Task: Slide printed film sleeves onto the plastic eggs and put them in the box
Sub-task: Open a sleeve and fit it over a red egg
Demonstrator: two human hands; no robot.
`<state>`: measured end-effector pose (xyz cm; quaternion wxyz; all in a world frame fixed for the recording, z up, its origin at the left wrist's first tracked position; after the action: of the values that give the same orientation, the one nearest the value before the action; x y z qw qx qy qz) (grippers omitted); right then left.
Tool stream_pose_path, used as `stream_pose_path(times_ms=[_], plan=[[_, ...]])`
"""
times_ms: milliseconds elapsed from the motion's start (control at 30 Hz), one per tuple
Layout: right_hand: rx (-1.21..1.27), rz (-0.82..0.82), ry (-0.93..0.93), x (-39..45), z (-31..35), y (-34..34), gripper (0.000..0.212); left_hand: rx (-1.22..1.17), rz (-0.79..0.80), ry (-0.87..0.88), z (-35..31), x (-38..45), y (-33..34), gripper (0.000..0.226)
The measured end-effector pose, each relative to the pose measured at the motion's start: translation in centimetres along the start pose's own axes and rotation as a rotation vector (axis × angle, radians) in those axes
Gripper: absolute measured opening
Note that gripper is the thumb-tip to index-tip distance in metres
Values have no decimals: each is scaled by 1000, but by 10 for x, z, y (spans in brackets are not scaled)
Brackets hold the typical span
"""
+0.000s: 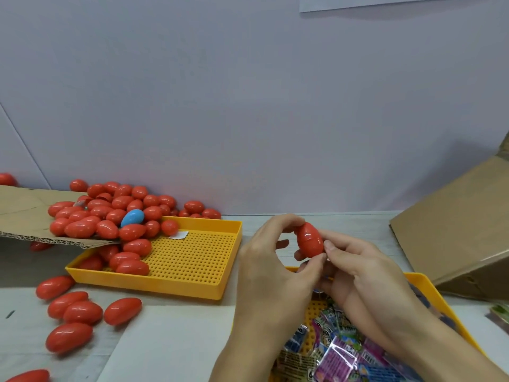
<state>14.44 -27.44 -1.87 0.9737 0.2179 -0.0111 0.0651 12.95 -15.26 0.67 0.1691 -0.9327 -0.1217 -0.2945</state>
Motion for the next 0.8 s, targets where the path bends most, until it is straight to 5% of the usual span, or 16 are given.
stream_pose_path(times_ms=[367, 800], plan=[[-22, -35, -4, 0, 1, 0, 32, 102, -24, 27, 1, 0, -1, 48], [-20, -80, -40, 3, 3, -7, 26, -47, 10, -62, 3, 0, 2, 42]])
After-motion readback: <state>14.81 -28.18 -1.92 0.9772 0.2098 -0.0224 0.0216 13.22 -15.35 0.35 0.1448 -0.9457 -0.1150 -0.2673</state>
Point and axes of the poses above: each hand's wrist, its own x-axis towards the middle knuckle, its own y-axis out of the palm, z = x × y, the point moved 5 cm from there along x, towards the middle knuckle, and after that the axes turned 4 degrees about -z, right-handed, at the moved point
